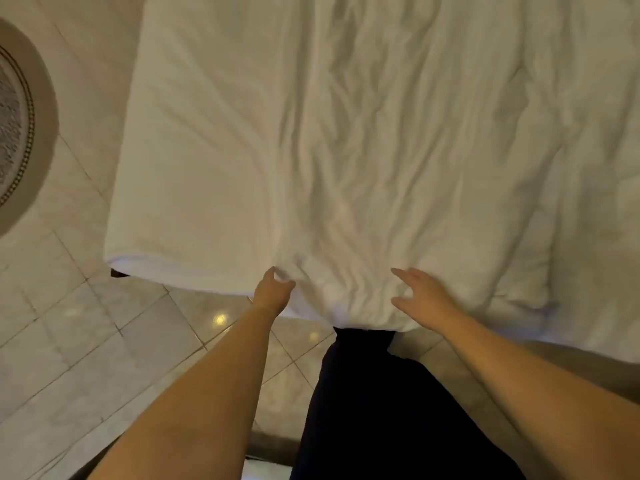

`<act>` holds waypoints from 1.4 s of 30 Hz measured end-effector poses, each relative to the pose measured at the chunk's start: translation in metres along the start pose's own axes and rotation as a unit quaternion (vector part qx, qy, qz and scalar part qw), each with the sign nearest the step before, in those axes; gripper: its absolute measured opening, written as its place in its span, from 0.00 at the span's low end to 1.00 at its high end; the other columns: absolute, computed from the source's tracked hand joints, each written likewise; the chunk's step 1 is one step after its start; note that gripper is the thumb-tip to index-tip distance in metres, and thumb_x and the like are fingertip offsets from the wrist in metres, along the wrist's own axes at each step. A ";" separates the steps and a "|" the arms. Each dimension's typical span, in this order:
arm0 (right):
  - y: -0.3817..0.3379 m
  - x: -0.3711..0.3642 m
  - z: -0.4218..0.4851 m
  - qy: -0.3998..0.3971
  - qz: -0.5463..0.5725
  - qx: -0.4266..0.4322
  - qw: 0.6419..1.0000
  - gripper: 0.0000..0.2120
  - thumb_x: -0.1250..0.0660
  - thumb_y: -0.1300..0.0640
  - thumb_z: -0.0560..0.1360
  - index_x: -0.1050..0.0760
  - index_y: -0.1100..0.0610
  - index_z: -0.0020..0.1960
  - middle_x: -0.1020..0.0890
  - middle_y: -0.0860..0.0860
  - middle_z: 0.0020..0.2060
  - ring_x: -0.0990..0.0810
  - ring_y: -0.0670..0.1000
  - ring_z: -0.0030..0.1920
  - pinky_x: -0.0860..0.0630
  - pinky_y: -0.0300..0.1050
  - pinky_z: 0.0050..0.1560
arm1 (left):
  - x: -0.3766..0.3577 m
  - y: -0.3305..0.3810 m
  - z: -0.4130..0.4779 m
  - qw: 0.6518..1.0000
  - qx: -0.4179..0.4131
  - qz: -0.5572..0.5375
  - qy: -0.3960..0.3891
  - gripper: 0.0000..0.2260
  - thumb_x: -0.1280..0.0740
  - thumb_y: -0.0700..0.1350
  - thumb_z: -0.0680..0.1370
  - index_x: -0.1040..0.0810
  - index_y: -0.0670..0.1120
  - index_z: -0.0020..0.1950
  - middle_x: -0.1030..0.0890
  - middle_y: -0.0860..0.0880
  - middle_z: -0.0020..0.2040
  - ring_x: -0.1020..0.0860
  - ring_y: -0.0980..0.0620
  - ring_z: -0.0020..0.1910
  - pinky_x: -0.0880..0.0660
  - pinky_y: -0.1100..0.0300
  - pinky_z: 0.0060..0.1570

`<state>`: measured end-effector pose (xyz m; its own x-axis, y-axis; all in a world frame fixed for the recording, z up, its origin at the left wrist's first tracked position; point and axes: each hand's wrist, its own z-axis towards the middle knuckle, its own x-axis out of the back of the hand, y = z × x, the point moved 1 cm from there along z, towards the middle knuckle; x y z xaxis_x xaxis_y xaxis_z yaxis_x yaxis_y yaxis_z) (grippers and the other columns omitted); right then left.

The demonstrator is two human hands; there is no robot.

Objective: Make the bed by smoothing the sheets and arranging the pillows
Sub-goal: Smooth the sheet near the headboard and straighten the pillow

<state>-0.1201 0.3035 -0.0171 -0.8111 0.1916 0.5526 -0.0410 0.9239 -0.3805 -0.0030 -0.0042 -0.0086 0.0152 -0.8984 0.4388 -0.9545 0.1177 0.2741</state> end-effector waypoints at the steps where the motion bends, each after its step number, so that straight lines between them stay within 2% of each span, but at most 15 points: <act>1: 0.000 -0.010 0.009 -0.007 0.002 0.017 1.000 0.35 0.30 0.43 0.76 0.39 0.39 0.79 0.38 0.52 0.80 0.40 0.56 0.78 0.40 0.51 0.78 | -0.003 -0.004 0.011 1.000 -0.003 -0.008 0.012 0.33 0.32 0.49 0.82 0.42 0.45 0.83 0.33 0.42 0.79 0.32 0.39 0.75 0.32 0.47 0.69; 4: 0.003 -0.040 0.029 -0.060 -0.018 0.020 0.998 0.37 0.28 0.44 0.75 0.40 0.39 0.80 0.42 0.52 0.81 0.42 0.56 0.79 0.43 0.50 0.78 | -0.017 -0.020 0.041 0.999 0.006 -0.012 0.034 0.37 0.27 0.51 0.79 0.42 0.43 0.82 0.36 0.41 0.78 0.32 0.38 0.75 0.32 0.45 0.70; 8: 0.023 -0.072 0.042 -0.054 -0.088 0.029 0.994 0.48 0.25 0.39 0.70 0.50 0.34 0.80 0.53 0.48 0.82 0.49 0.58 0.80 0.44 0.57 0.79 | -0.033 -0.041 0.061 0.995 0.013 -0.015 0.095 0.42 0.23 0.54 0.74 0.40 0.45 0.81 0.42 0.44 0.79 0.30 0.37 0.73 0.30 0.43 0.72; 10: 0.024 -0.083 0.046 -0.064 -0.111 0.022 0.992 0.52 0.24 0.38 0.68 0.57 0.33 0.80 0.60 0.44 0.81 0.55 0.57 0.81 0.42 0.62 0.77 | -0.035 -0.047 0.071 0.993 0.007 -0.011 0.117 0.38 0.22 0.54 0.74 0.34 0.43 0.78 0.35 0.43 0.76 0.27 0.38 0.69 0.27 0.45 0.68; 12: 0.022 -0.093 0.043 -0.077 -0.137 0.012 0.987 0.56 0.24 0.38 0.68 0.62 0.33 0.79 0.65 0.42 0.80 0.59 0.55 0.81 0.40 0.65 0.75 | -0.034 -0.052 0.072 0.993 0.010 -0.012 0.120 0.32 0.22 0.54 0.74 0.29 0.41 0.72 0.26 0.45 0.66 0.24 0.40 0.65 0.25 0.50 0.61; 15: 0.022 -0.099 0.037 -0.064 -0.160 0.007 0.985 0.58 0.24 0.37 0.68 0.65 0.34 0.79 0.66 0.44 0.80 0.59 0.56 0.81 0.38 0.68 0.74 | -0.031 -0.056 0.066 0.993 0.036 -0.087 0.069 0.28 0.21 0.57 0.72 0.26 0.40 0.61 0.21 0.48 0.54 0.21 0.43 0.58 0.25 0.53 0.52; 18: 0.018 -0.097 0.031 -0.055 -0.162 0.011 0.985 0.59 0.24 0.36 0.67 0.66 0.36 0.79 0.64 0.46 0.80 0.59 0.58 0.81 0.40 0.70 0.74 | -0.024 -0.048 0.052 0.983 0.054 -0.176 -0.026 0.32 0.18 0.62 0.66 0.20 0.42 0.59 0.14 0.47 0.52 0.16 0.43 0.54 0.19 0.46 0.55; 21: 0.008 -0.099 0.016 -0.062 -0.148 0.021 0.987 0.62 0.24 0.31 0.65 0.67 0.36 0.79 0.61 0.47 0.81 0.57 0.59 0.81 0.42 0.71 0.74 | -0.006 -0.028 0.027 0.976 0.034 -0.194 -0.098 0.32 0.16 0.58 0.65 0.19 0.43 0.62 0.13 0.48 0.53 0.14 0.44 0.53 0.18 0.43 0.57; 24: -0.004 -0.105 -0.009 -0.073 -0.114 0.027 0.990 0.64 0.25 0.27 0.62 0.70 0.37 0.79 0.59 0.48 0.82 0.56 0.59 0.81 0.42 0.72 0.74 | 0.014 -0.009 -0.003 0.964 0.005 -0.207 -0.166 0.26 0.19 0.50 0.71 0.21 0.45 0.66 0.13 0.46 0.56 0.14 0.43 0.56 0.21 0.38 0.62; 28: -0.027 -0.107 -0.039 -0.038 -0.099 0.031 0.994 0.64 0.28 0.26 0.63 0.70 0.40 0.80 0.54 0.51 0.82 0.50 0.60 0.81 0.41 0.69 0.74 | 0.048 0.022 -0.050 0.957 -0.039 -0.216 -0.190 0.21 0.23 0.46 0.76 0.22 0.43 0.67 0.14 0.44 0.58 0.15 0.42 0.57 0.19 0.42 0.59; 29: -0.033 -0.105 -0.047 -0.012 -0.099 0.039 0.994 0.61 0.28 0.30 0.66 0.68 0.41 0.80 0.51 0.52 0.82 0.47 0.60 0.80 0.39 0.67 0.74 | 0.056 0.028 -0.060 0.958 -0.054 -0.212 -0.187 0.21 0.23 0.46 0.76 0.22 0.43 0.67 0.14 0.44 0.58 0.15 0.42 0.57 0.18 0.43 0.58; 31: -0.047 -0.098 -0.061 0.040 -0.106 0.072 0.991 0.50 0.29 0.45 0.75 0.62 0.43 0.82 0.43 0.52 0.81 0.40 0.59 0.78 0.35 0.62 0.73 | 0.073 0.037 -0.079 0.968 -0.086 -0.182 -0.151 0.21 0.22 0.47 0.75 0.21 0.44 0.66 0.13 0.44 0.56 0.14 0.42 0.55 0.17 0.43 0.54; 34: -0.059 -0.084 -0.076 0.079 -0.073 0.097 0.989 0.40 0.34 0.63 0.76 0.48 0.47 0.83 0.35 0.51 0.78 0.32 0.56 0.73 0.31 0.54 0.72 | 0.102 0.040 -0.095 0.987 -0.133 -0.086 -0.024 0.17 0.21 0.49 0.74 0.19 0.46 0.60 0.13 0.45 0.52 0.14 0.43 0.51 0.16 0.43 0.50; 38: -0.081 -0.062 -0.084 0.049 -0.018 0.143 0.988 0.37 0.39 0.68 0.78 0.44 0.45 0.82 0.34 0.47 0.78 0.32 0.53 0.74 0.29 0.51 0.70 | 0.154 0.040 -0.094 0.980 -0.173 0.017 0.098 0.10 0.24 0.46 0.75 0.18 0.43 0.51 0.16 0.43 0.45 0.17 0.40 0.48 0.20 0.44 0.47; 42: -0.109 -0.048 -0.081 0.006 -0.017 0.171 0.985 0.35 0.42 0.68 0.81 0.44 0.43 0.81 0.37 0.48 0.79 0.35 0.52 0.76 0.35 0.49 0.74 | 0.194 0.035 -0.074 0.973 -0.195 0.043 0.114 0.10 0.23 0.47 0.74 0.19 0.42 0.48 0.16 0.43 0.43 0.18 0.41 0.44 0.23 0.49 0.42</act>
<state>-0.0300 0.2204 0.0578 -0.7992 0.1687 0.5769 -0.2633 0.7646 -0.5883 -0.0118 -0.1428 0.1491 0.0489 -0.7665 0.6403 -0.7704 0.3791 0.5126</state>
